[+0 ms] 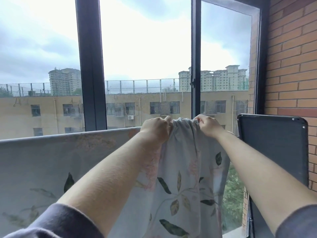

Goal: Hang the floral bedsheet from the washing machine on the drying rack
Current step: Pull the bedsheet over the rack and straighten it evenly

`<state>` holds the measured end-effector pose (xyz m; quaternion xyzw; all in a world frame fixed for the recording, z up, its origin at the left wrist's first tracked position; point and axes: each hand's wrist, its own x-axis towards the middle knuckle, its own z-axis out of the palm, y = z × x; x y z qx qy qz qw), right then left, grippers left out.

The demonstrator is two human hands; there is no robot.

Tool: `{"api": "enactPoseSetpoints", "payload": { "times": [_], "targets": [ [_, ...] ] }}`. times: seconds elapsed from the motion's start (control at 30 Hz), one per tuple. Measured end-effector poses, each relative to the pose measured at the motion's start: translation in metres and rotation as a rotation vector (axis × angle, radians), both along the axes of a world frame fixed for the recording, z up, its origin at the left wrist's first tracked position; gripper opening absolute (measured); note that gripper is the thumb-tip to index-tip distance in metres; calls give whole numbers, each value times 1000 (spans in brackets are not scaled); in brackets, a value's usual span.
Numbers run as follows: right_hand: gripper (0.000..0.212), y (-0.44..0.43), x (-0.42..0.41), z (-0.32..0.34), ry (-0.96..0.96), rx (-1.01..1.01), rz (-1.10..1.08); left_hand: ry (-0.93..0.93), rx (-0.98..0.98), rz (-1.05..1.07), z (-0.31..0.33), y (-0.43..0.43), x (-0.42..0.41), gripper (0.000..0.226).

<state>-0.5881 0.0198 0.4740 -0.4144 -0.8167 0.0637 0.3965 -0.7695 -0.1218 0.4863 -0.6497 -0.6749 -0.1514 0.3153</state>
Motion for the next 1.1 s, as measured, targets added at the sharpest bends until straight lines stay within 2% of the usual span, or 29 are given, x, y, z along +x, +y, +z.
{"api": "enactPoseSetpoints", "payload": {
  "times": [0.07, 0.17, 0.23, 0.4, 0.53, 0.67, 0.73, 0.83, 0.97, 1.1],
  "targets": [
    [30, -6, -1, 3, -2, -43, 27, -38, -17, -10, 5, -7, -1, 37],
    [39, -23, -9, 8, -52, -32, 96, 16, -12, 9, 6, -20, -5, 38],
    [45, -39, -20, 8, -131, 22, 112, 29, 3, 10, 2, -33, -13, 36],
    [38, -74, -54, 8, -244, 198, 169, 86, 52, 73, -5, -83, -60, 36],
    [41, -113, -100, 8, -374, 312, 229, 101, 68, 126, -6, -140, -106, 41],
    [39, -172, -158, 10, -394, 363, 372, 118, 88, 220, -10, -201, -155, 39],
    [45, -200, -186, 8, -400, 413, 394, 125, 102, 258, -13, -229, -177, 38],
    [44, -214, -201, 6, -368, 425, 391, 104, 110, 252, -14, -247, -192, 39],
    [40, -211, -185, 1, -291, 346, 341, 82, 118, 200, -12, -241, -192, 38],
    [38, -188, -152, -9, -200, 310, 192, 87, 121, 148, -10, -221, -176, 32]
  ]
}}
